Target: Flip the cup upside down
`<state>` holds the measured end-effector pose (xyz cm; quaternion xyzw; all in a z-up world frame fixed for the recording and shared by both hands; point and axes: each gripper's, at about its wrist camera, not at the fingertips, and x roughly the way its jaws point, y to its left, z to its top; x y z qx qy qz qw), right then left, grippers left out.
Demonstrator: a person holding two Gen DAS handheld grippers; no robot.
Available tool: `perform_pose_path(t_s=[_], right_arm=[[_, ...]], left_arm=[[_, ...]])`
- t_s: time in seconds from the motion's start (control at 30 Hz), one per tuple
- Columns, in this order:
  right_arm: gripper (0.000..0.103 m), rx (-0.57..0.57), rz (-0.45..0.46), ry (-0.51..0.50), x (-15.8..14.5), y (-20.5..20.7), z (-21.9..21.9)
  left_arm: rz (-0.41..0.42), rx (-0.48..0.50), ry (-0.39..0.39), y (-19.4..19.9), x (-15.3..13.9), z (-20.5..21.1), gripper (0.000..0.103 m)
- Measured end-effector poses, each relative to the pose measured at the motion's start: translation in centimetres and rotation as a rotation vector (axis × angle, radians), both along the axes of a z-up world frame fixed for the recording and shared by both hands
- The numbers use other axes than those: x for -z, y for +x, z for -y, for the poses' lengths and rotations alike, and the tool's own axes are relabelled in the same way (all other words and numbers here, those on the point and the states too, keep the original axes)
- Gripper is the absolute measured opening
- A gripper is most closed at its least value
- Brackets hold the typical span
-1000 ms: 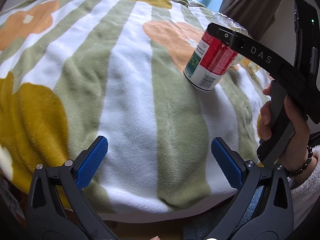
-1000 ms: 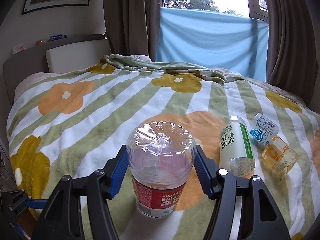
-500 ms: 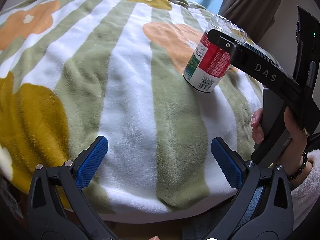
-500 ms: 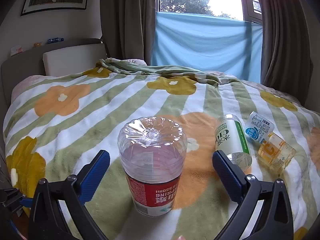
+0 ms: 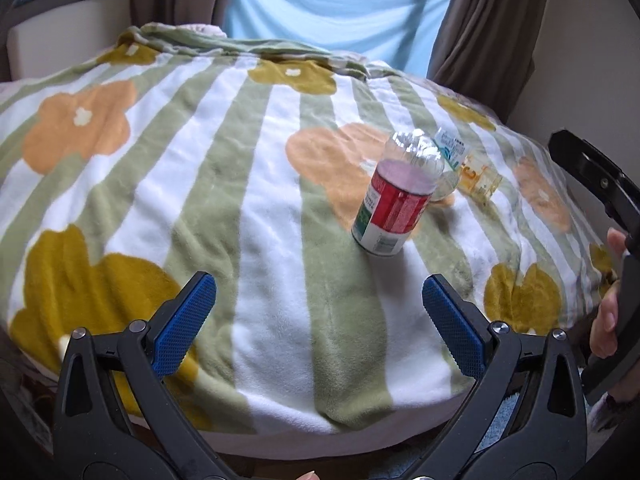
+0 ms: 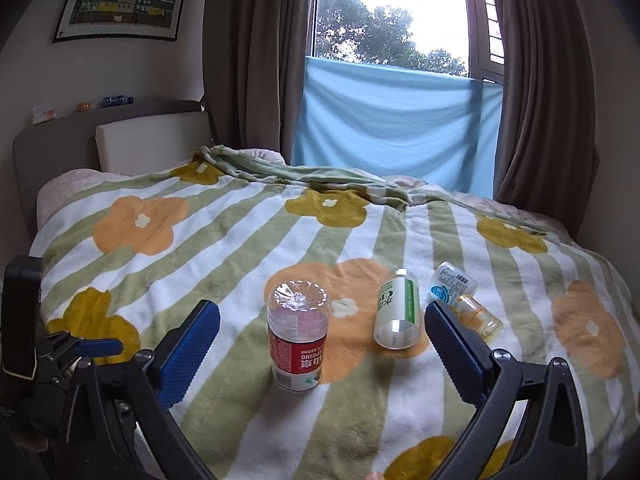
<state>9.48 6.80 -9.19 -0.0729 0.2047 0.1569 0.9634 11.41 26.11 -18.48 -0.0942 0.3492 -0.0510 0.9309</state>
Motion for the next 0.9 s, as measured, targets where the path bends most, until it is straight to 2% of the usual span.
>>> perform_pose_path(t_s=[0.17, 0.33, 0.63, 0.77, 0.9], right_arm=[[0.102, 0.123, 0.074, -0.017, -4.6, -4.8, 1.8], [0.102, 0.205, 0.080, 0.047, -7.2, -8.1, 3.5], [0.102, 0.270, 0.116, 0.088, -7.0, -10.2, 4.4], [0.102, 0.282, 0.155, 0.073, -7.3, -10.6, 4.7], [0.102, 0.293, 0.163, 0.074, -7.8, -10.4, 5.3]], left_arm=[[0.184, -0.022, 0.048, -3.5, -7.6, 0.2, 0.103], [0.299, -0.069, 0.122, -7.2, -11.8, 0.7, 0.103], [0.407, -0.093, 0.225, -10.5, -13.5, 2.4, 0.103], [0.435, -0.083, 0.196, -10.5, -13.9, 2.7, 0.103], [0.455, -0.094, 0.201, -10.2, -14.3, 3.1, 0.103]])
